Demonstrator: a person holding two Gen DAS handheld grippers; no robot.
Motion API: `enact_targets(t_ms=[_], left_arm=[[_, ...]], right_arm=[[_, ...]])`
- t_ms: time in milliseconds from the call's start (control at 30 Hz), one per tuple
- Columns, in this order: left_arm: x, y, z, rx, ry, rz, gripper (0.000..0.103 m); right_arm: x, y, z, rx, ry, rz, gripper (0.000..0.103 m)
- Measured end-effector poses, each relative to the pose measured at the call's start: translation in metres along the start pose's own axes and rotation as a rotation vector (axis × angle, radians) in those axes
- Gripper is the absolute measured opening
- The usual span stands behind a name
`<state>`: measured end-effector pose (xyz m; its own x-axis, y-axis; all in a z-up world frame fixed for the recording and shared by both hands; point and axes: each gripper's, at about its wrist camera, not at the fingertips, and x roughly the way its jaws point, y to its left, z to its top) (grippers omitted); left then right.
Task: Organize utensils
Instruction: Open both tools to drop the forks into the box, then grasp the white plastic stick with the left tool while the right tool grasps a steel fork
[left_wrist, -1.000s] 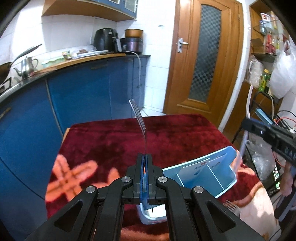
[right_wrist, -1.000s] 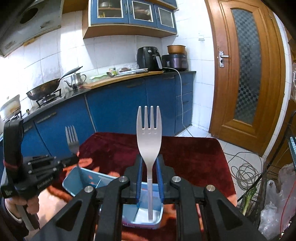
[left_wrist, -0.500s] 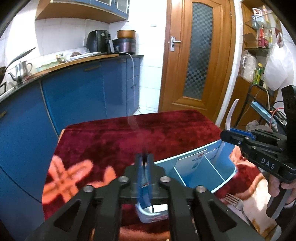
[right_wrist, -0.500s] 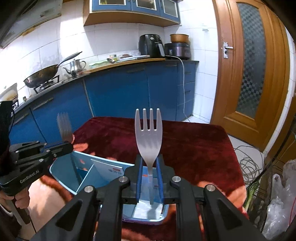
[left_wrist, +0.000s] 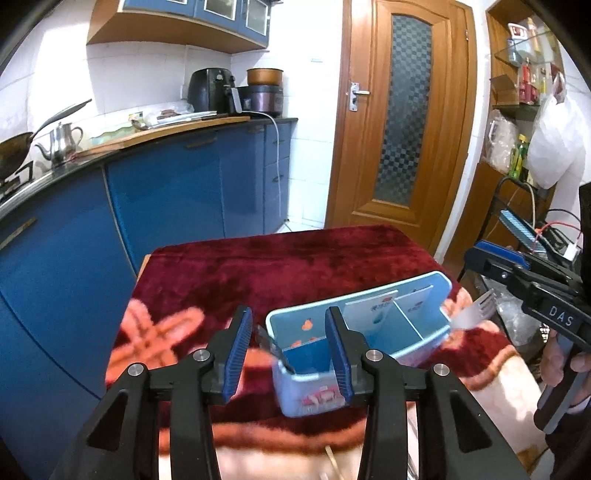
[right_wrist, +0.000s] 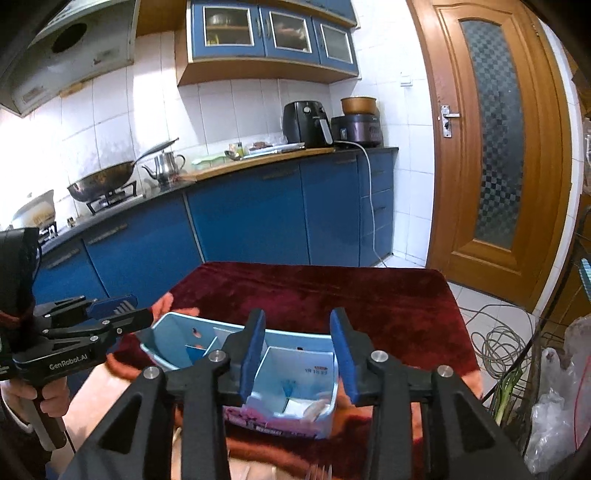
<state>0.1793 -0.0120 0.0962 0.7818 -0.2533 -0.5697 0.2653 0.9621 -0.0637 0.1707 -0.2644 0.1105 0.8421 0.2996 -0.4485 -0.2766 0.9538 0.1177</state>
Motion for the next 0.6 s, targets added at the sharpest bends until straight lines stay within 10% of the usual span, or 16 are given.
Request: enact_targets(t_ms=[600], left_arm=[[-0.043,0.001,-0.047,-0.029,0.095,0.002,0.044]], right_arm=[[-0.044,0.003,-0.048,0.017,0.174,0.0,0.046]])
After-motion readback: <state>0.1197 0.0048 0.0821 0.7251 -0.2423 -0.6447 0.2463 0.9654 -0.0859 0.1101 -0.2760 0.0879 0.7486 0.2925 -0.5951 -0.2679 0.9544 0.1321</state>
